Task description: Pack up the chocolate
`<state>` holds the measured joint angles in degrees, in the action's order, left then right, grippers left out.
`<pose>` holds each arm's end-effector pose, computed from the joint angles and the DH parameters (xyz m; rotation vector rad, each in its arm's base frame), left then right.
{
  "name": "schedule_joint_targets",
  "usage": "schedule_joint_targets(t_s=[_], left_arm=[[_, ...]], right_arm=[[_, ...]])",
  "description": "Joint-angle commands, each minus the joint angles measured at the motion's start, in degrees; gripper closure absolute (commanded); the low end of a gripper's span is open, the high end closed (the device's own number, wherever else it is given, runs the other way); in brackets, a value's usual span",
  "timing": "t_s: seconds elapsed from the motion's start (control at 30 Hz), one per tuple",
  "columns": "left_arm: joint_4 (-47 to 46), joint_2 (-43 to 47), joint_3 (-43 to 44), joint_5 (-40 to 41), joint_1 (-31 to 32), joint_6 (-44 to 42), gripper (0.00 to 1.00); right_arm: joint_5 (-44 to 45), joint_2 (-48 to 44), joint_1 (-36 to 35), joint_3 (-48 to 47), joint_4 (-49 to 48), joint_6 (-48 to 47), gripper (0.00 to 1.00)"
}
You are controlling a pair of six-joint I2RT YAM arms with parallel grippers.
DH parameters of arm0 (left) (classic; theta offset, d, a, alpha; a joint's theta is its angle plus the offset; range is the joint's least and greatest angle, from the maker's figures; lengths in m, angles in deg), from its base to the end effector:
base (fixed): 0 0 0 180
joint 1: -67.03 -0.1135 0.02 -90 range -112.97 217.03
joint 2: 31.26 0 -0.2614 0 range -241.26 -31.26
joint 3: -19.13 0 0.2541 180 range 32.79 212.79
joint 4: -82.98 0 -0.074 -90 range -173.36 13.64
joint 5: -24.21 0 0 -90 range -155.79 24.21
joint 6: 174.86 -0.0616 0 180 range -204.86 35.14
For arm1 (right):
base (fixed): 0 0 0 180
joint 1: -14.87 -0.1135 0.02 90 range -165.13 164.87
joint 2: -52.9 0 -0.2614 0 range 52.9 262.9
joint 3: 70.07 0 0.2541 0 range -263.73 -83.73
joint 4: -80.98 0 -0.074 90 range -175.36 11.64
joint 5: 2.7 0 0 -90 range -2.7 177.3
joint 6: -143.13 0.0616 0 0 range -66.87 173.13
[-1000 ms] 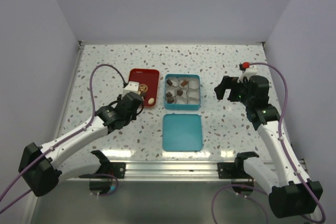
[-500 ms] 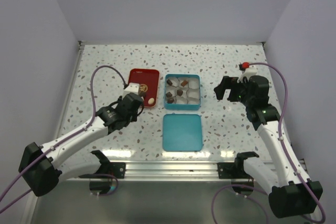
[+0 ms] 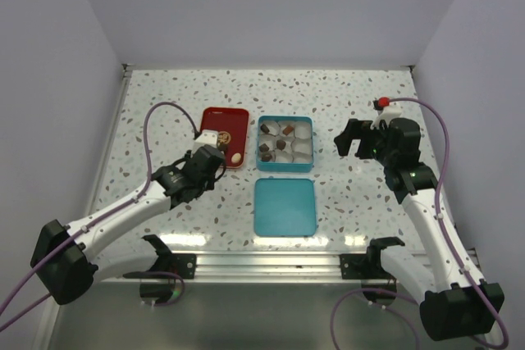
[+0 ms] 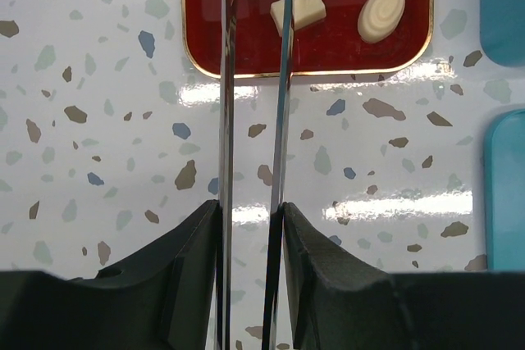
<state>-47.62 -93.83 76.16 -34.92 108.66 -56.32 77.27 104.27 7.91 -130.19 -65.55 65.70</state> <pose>0.1895 -0.1261 0.2171 0.0641 2.3513 0.1040 0.2273 0.0386 0.3000 -0.0145 2.0169 0.3929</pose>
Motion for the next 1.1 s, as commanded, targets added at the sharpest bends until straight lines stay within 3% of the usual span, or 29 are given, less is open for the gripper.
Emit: schedule_joint_targets(t_s=[0.0, 0.57, 0.77, 1.07], left_arm=[[0.73, 0.43, 0.83, 2.09, -0.32, 1.52, 0.59], [-3.93, -4.50, 1.19, -0.29, -0.41, -0.67, 0.60], [-3.93, -2.39, 2.06, -3.19, -0.41, -1.55, 0.65], [-3.05, 0.34, 7.33, -1.25, -0.41, -3.31, 0.71]], right_arm=[[-0.61, 0.13, 0.11, -0.13, -1.00, -0.27, 0.01], [-0.44, -0.57, 0.11, -0.30, -0.57, -0.27, 0.01], [-0.44, -0.31, 0.11, -0.39, -0.57, -0.19, 0.01], [-0.53, -0.31, 0.11, -0.21, -0.65, -0.19, 0.01]])
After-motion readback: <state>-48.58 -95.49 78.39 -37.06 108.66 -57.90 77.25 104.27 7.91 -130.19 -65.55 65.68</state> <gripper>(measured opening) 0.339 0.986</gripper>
